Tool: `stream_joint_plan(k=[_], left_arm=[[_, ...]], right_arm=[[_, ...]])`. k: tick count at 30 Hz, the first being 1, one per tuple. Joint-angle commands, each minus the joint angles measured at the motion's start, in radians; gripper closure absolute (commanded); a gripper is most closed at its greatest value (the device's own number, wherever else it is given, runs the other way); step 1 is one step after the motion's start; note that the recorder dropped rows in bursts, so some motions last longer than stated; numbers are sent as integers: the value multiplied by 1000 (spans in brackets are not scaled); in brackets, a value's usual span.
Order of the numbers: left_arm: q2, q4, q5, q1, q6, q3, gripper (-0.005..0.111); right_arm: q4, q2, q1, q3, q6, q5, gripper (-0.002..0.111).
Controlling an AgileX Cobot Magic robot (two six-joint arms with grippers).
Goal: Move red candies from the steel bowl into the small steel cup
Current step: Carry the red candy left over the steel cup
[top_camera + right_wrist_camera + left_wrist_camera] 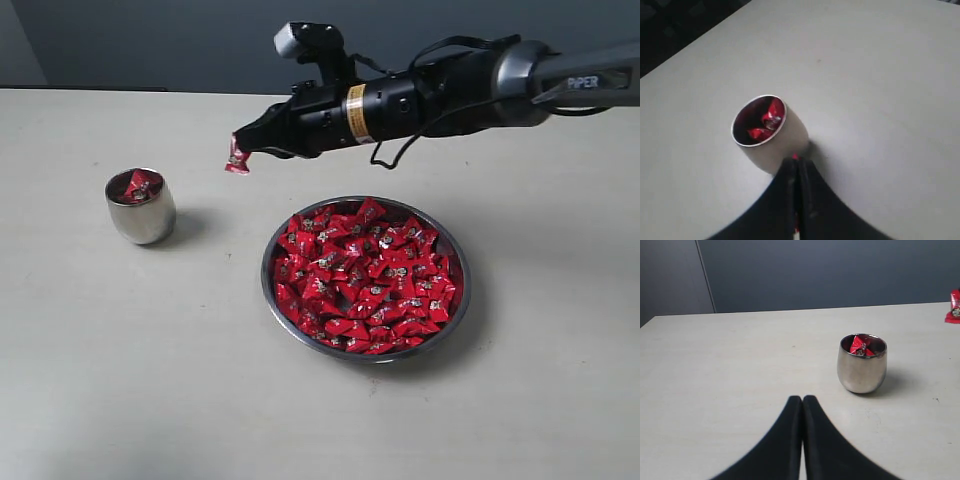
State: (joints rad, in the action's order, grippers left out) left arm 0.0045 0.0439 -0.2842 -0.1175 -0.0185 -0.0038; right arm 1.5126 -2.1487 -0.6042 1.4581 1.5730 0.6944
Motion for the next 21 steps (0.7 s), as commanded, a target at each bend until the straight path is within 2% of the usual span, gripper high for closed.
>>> stream_joint_plan(k=[1, 12, 21], left_arm=[[-4, 1, -1, -1, -1, 4, 106], [-4, 1, -1, -1, -1, 4, 106], [-4, 1, -1, -1, -1, 4, 106]], right_arm=[[1, -54, -36, 93, 13, -12, 109], [13, -191, -79, 288, 135, 0, 109], [130, -262, -135, 428, 256, 4, 109]])
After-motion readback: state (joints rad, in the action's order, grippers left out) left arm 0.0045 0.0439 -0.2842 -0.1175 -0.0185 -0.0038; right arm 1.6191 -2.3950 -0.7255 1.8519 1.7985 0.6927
